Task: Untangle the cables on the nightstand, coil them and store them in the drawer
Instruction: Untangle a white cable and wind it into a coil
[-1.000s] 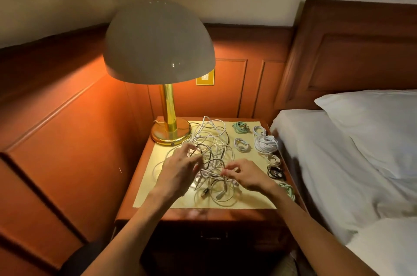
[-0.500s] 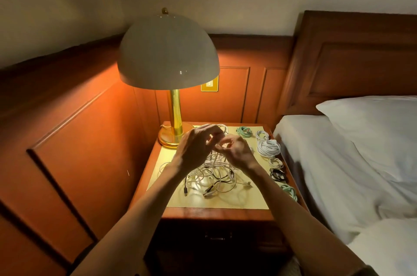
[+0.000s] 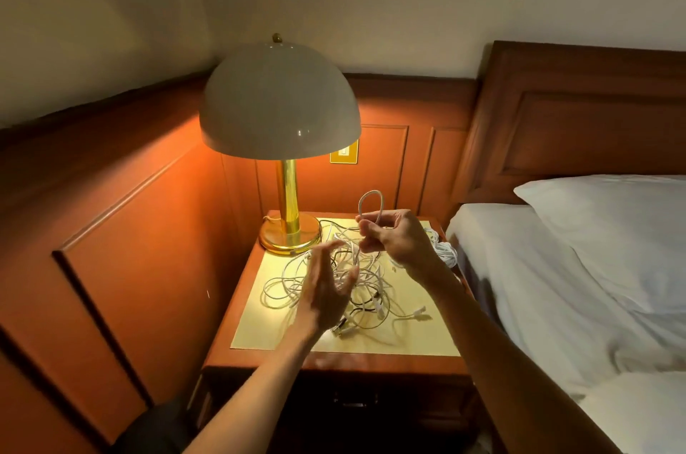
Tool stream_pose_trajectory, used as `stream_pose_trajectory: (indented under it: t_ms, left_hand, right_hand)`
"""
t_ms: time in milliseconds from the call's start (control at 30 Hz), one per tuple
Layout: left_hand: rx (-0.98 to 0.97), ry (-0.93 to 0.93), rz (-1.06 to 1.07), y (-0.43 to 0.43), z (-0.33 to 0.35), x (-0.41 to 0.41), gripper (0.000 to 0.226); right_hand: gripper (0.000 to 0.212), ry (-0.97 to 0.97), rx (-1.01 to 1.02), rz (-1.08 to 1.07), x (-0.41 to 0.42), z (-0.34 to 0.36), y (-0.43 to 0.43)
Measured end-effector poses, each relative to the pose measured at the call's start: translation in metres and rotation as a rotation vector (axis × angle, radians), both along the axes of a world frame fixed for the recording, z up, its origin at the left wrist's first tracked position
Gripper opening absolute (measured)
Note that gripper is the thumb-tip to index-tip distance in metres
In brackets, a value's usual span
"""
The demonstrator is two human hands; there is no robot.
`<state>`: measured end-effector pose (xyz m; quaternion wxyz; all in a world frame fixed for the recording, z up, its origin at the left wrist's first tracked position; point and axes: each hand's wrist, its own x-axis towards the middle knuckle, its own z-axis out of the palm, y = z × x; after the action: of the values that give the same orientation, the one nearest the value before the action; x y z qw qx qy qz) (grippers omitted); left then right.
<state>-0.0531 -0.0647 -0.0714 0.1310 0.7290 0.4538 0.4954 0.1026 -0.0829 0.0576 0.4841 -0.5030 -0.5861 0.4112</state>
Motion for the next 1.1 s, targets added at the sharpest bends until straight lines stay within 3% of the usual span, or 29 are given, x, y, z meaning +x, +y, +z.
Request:
stream_pose_trajectory:
  t_ms: [67, 133, 233, 300, 400, 433, 533, 600, 667, 767, 833, 967, 1100]
  left_hand:
    - [-0.181, 0.381, -0.069, 0.0, -0.003, -0.005, 0.061]
    - [-0.236, 0.591, -0.048, 0.001, -0.007, -0.009, 0.05]
    - [-0.187, 0.413, 0.071, 0.009, -0.01, -0.024, 0.02]
    - [-0.228, 0.319, 0.142, 0.015, -0.015, -0.041, 0.02]
    - [-0.342, 0.329, 0.185, 0.019, -0.017, -0.061, 0.027]
    - [-0.387, 0.312, 0.166, 0.018, -0.015, -0.066, 0.034]
    - [-0.417, 0.239, 0.04, 0.011, 0.007, -0.068, 0.102]
    - [-0.353, 0.218, -0.03, 0.007, 0.027, -0.059, 0.117]
    - [-0.289, 0.27, -0.06, 0.005, 0.045, -0.041, 0.1]
    - [-0.213, 0.411, -0.163, 0.004, 0.066, -0.007, 0.055]
    - [-0.201, 0.311, -0.24, 0.003, 0.074, 0.006, 0.031]
    - [-0.061, -0.02, -0.093, 0.011, 0.092, -0.001, 0.03]
    - [0.089, -0.131, -0.029, 0.007, 0.127, -0.019, 0.028]
  right_hand:
    - [0.016, 0.071, 0.017, 0.04, 0.001, 0.011, -0.004]
    - [0.013, 0.108, 0.072, 0.049, -0.003, 0.025, -0.011]
    - [0.014, 0.207, 0.17, 0.001, -0.005, 0.05, -0.022]
    - [0.013, 0.262, 0.24, -0.031, 0.002, 0.064, -0.026]
    - [0.014, 0.318, 0.276, -0.049, 0.012, 0.073, -0.027]
    - [0.014, 0.315, 0.262, -0.049, 0.012, 0.074, -0.026]
    - [0.012, 0.289, 0.216, -0.025, 0.006, 0.072, -0.023]
    - [0.01, 0.276, 0.204, -0.009, 0.0, 0.07, -0.022]
    - [0.01, 0.303, 0.204, 0.028, -0.005, 0.072, -0.023]
    - [0.012, 0.375, 0.218, 0.078, -0.013, 0.08, -0.027]
    - [0.013, 0.382, 0.243, 0.08, -0.014, 0.086, -0.029]
    - [0.009, 0.244, 0.275, 0.004, 0.003, 0.083, -0.032]
    - [0.009, 0.12, 0.186, 0.03, 0.015, 0.065, -0.031]
